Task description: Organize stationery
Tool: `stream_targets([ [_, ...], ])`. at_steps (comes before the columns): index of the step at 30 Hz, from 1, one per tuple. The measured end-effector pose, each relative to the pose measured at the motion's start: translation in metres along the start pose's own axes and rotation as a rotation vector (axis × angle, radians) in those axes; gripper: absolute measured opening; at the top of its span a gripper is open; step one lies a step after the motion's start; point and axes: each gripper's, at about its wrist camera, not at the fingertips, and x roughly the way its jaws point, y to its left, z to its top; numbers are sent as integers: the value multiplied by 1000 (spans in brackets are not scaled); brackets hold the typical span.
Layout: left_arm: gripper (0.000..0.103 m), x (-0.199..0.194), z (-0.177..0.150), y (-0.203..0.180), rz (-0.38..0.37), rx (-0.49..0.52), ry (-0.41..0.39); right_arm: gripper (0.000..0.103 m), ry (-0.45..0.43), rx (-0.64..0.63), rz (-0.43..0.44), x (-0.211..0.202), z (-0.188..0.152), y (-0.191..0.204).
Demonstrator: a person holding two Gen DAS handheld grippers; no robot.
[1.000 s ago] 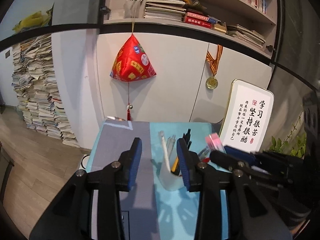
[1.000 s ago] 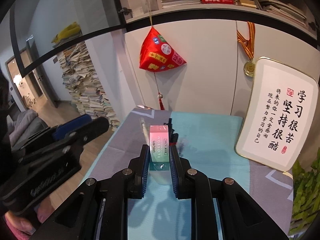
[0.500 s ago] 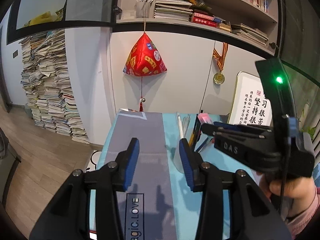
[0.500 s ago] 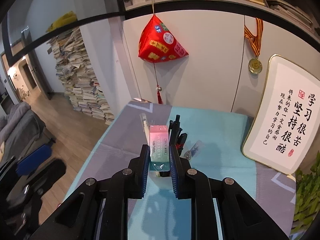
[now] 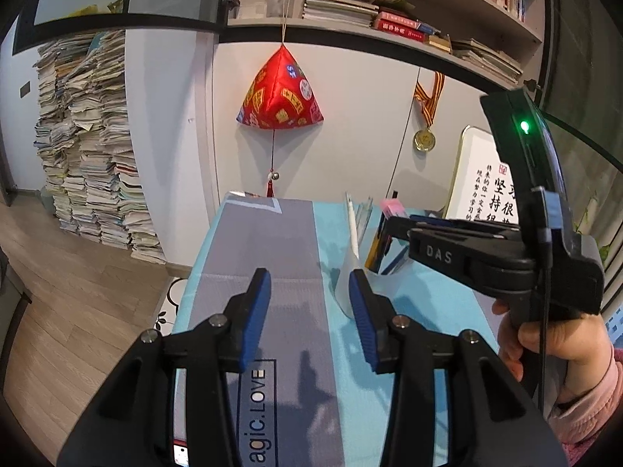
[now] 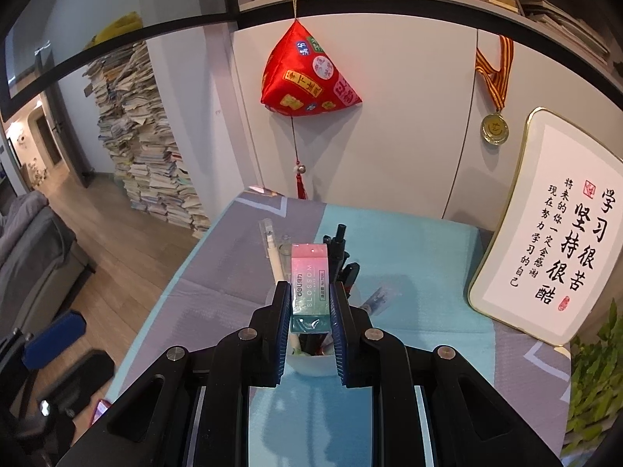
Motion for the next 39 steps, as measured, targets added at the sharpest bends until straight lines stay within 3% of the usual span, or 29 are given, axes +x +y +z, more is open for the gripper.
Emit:
stream_targets([
  [8,40,2,-3,-1,-8,2,2,21,0,-31,-53,10,-3,5],
  [20,40,4,-3,-3,-11,9,5,21,-8,-25,-40,6,-4,5],
  [25,40,1,-2,-9,-21,19,-2,21,-37,-13,-15,-17,-10,3],
  [35,55,-23,-2,-32,-45,47,-45,21,-90,30,-46,-86,-36,-12],
  [39,63,-39,-4,-45,-48,79,-80,42,-126,69,-115,-120,-52,-22],
])
